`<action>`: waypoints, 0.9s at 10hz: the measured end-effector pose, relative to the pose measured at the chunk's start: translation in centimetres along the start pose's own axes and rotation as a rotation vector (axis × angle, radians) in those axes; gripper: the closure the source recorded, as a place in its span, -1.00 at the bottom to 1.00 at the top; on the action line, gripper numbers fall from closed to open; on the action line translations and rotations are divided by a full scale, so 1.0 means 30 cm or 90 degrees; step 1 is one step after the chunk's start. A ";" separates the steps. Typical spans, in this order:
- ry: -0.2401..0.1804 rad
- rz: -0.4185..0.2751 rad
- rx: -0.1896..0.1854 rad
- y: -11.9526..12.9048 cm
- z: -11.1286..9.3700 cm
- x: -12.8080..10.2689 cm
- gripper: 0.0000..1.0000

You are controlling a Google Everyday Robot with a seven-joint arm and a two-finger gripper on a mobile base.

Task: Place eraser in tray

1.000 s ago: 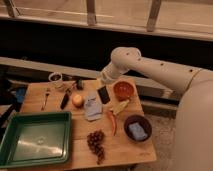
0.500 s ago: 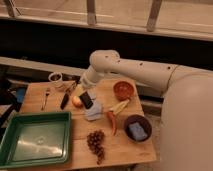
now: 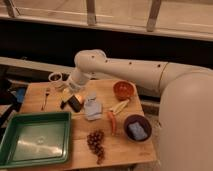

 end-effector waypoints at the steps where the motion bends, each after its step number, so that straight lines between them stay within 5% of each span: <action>1: 0.000 -0.001 -0.001 0.002 0.001 -0.002 1.00; 5: 0.010 -0.028 -0.010 0.036 0.055 -0.036 1.00; 9: 0.013 -0.089 -0.071 0.167 0.228 -0.139 1.00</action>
